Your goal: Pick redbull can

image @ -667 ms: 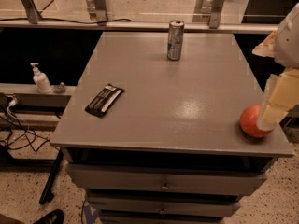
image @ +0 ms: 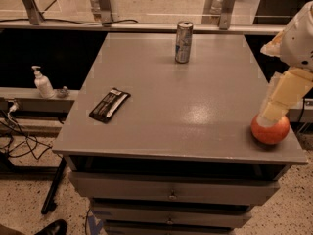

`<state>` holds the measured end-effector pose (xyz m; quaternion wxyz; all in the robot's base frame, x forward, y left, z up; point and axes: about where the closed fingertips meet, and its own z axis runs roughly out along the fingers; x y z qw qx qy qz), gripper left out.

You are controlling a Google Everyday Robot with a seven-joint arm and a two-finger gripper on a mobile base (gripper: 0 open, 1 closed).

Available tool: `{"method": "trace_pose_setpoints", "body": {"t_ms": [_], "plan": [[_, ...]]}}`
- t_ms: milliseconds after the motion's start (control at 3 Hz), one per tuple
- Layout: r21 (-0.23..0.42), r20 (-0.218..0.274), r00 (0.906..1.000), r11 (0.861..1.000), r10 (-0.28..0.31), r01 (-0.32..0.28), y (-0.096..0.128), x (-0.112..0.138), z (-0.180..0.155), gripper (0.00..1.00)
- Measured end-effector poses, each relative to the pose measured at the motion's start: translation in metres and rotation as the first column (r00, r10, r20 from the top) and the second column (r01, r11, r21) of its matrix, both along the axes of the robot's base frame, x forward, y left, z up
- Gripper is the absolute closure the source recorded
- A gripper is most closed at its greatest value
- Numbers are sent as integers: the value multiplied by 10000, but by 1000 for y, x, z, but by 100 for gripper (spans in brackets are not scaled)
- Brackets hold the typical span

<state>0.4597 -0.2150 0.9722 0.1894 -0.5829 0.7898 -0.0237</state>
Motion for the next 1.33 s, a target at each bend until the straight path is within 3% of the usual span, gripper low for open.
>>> {"method": "trace_pose_setpoints", "body": {"t_ms": [333,667,1000,1333], "plan": [[1471,549,9956,9868,-764,677,7,52,-13,0],[3074,1186,9796,9441,-1625,1194,14,120,-20,0],[4382,1557,9551,8841,-2523,1621,24,176,-31,0],[5593,1773,9212,8056,-3464,1953,39,226,-41,0]]}}
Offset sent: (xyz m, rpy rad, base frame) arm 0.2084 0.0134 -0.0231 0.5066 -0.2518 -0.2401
